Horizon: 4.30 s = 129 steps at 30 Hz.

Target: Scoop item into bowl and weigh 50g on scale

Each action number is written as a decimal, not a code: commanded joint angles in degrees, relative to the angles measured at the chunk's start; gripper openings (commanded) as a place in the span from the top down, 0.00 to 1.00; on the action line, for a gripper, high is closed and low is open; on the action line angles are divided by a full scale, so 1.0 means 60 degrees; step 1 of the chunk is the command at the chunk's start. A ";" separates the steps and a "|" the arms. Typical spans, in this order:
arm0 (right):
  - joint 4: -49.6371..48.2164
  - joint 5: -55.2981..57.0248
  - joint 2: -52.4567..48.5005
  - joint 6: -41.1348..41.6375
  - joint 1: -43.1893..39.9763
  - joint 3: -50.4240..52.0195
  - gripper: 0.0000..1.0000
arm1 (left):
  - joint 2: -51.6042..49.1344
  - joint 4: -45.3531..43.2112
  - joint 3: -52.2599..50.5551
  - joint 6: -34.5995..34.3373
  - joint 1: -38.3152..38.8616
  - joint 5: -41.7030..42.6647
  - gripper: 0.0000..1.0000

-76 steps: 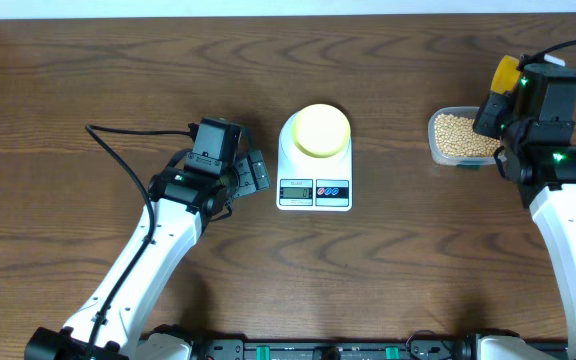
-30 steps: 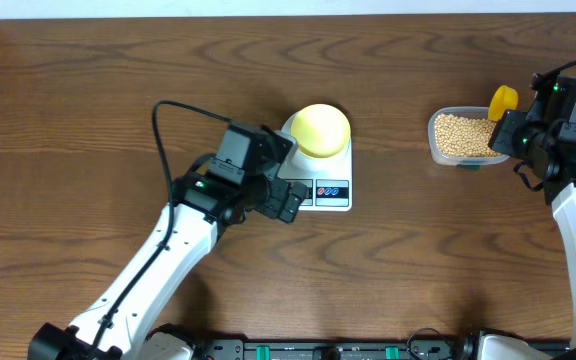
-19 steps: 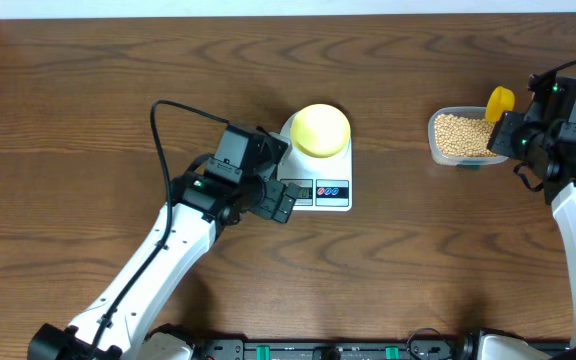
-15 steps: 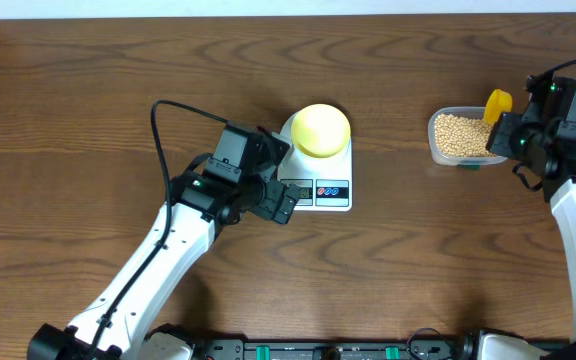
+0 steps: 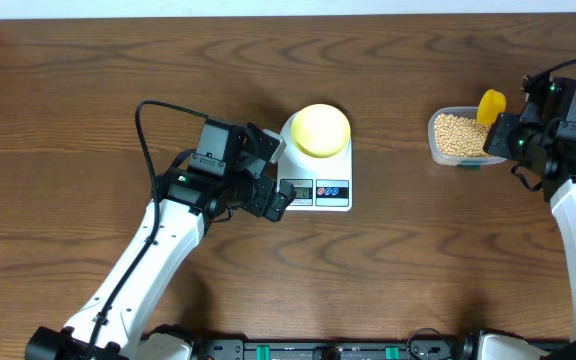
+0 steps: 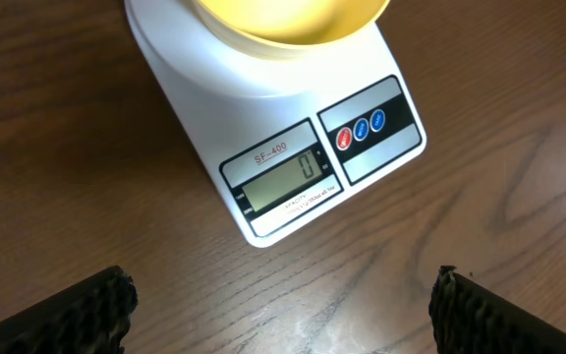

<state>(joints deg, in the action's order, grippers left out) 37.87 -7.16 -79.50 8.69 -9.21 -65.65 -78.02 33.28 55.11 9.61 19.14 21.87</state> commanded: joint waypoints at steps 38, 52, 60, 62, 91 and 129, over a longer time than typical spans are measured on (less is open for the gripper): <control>0.0525 0.0270 -0.0586 -0.0856 -0.0040 -0.0138 0.99 | -0.0098 0.0634 0.0015 0.0969 -0.0025 0.0568 0.02; 0.0364 0.0273 -0.1020 -0.0933 -0.0040 -0.0076 0.99 | -0.0098 0.0634 0.0015 0.0969 -0.0025 0.0568 0.02; 0.0328 -0.0929 -0.1395 -0.1155 -0.0040 -0.0011 0.99 | -0.0098 0.0634 0.0015 0.0969 -0.0025 0.0568 0.02; 0.0259 -0.1286 -0.1395 -0.1184 -0.0040 -0.0011 0.99 | -0.0098 0.0634 0.0015 0.0969 -0.0025 0.0568 0.02; 0.0255 -0.5982 -0.1395 -0.1676 -0.2452 0.1169 0.99 | -0.0098 0.0634 0.0015 0.0969 -0.0025 0.0568 0.02; -0.0025 -1.1799 -0.1395 0.0637 -0.4364 0.1545 0.99 | -0.0098 0.0634 0.0015 0.0969 -0.0025 0.0568 0.02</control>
<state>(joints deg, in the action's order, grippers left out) 37.69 -72.34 -87.74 9.89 -37.04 -56.53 -78.13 37.08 55.11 14.87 19.14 24.16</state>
